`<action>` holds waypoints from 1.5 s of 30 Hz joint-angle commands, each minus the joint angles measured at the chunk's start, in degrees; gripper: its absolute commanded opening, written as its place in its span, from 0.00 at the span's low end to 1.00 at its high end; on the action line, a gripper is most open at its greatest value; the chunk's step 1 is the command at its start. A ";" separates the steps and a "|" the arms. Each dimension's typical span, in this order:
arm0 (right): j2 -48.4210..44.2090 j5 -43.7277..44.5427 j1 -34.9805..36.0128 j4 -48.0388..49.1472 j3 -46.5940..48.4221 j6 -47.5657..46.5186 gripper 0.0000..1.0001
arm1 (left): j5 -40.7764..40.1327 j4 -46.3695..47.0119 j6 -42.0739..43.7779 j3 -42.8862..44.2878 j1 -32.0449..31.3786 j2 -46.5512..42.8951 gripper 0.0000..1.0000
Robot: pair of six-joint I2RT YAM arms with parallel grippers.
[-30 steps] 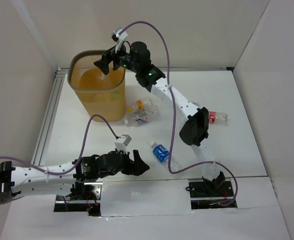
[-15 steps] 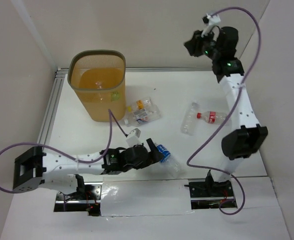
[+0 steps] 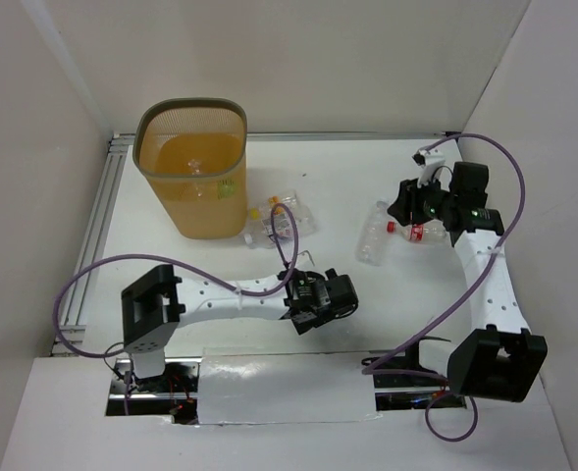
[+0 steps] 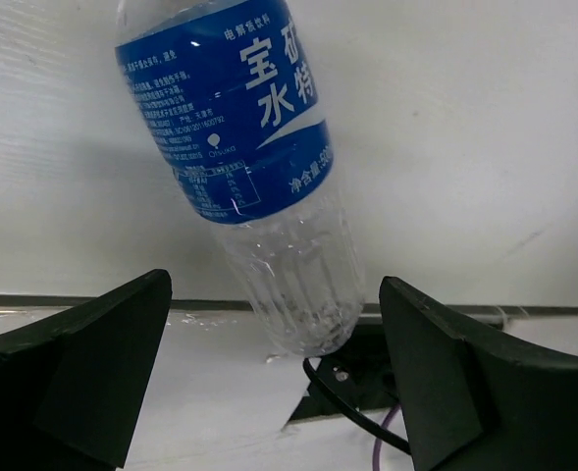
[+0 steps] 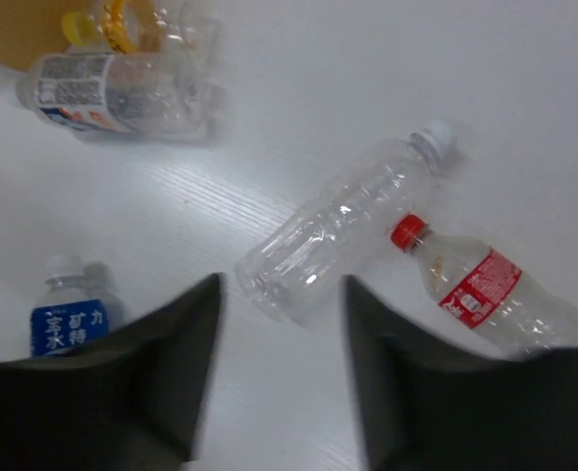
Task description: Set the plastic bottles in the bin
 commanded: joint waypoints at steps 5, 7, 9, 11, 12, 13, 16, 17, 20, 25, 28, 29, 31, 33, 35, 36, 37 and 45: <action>-2.77 -5.65 -5.28 -0.64 -5.01 -3.72 0.94 | 0.10 -10.34 -0.26 11.31 -0.22 9.47 1.00; -2.77 -5.65 -5.98 -1.78 -5.55 -4.51 0.99 | -0.44 -10.34 0.45 12.72 0.30 11.33 1.00; -2.77 -6.27 -7.21 -2.39 -7.12 -5.22 0.99 | -0.44 -10.34 0.45 13.25 0.82 13.44 1.00; -2.77 -7.05 -8.00 -3.02 -7.13 -6.44 0.99 | -0.44 -10.34 1.06 13.25 1.35 14.06 1.00; -2.77 -7.06 -8.79 -3.63 -7.13 -6.45 0.99 | -0.44 -9.56 1.06 12.64 1.36 14.76 0.98; -2.77 -7.06 -9.40 -3.63 -7.13 -6.45 0.99 | 0.09 -8.94 1.06 11.33 1.36 14.76 0.93; -2.07 -7.68 -9.94 -3.63 -7.13 -6.45 0.99 | 0.09 -8.14 1.06 9.22 1.36 14.76 0.81; -2.07 -8.28 -10.63 -3.63 -7.13 -5.14 0.99 | 0.09 -7.62 1.06 8.17 1.36 14.76 0.75; -0.66 -10.56 -11.86 -3.63 -5.99 -4.61 0.99 | 0.09 -7.09 1.06 7.45 1.36 13.72 0.57; 2.49 -11.45 -11.35 -3.10 -4.68 -3.37 0.99 | -2.10 -5.78 7.81 6.93 1.36 9.59 0.34; 5.91 -8.74 -8.10 -3.10 -3.36 -1.09 0.97 | -6.05 -5.07 17.03 7.63 0.65 4.41 0.28; 6.80 -7.77 -6.96 -2.49 -3.35 -0.48 0.89 | -7.54 -5.07 19.93 8.50 0.04 2.91 0.26; 8.12 -3.66 -2.75 -0.74 -3.35 3.38 0.82 | -12.29 -4.36 28.37 9.30 0.04 -2.34 0.24; 9.88 -0.31 1.20 2.07 -3.35 8.46 0.77 | -16.67 -1.05 38.26 9.30 0.04 -6.40 0.21; 11.72 5.03 3.24 4.01 -3.35 12.34 0.77 | -19.23 1.60 44.27 9.30 0.04 -12.27 0.21; 12.43 6.63 4.12 5.32 -2.74 14.01 0.77 | -20.03 3.09 47.52 9.91 1.00 -14.05 0.18; 13.31 8.30 5.60 5.33 -2.74 17.16 0.77 | -21.52 5.11 51.64 10.70 1.79 -15.54 0.18; 16.04 18.16 9.48 10.16 -2.30 23.08 0.90 | -15.56 21.09 69.78 13.33 19.17 -24.79 0.17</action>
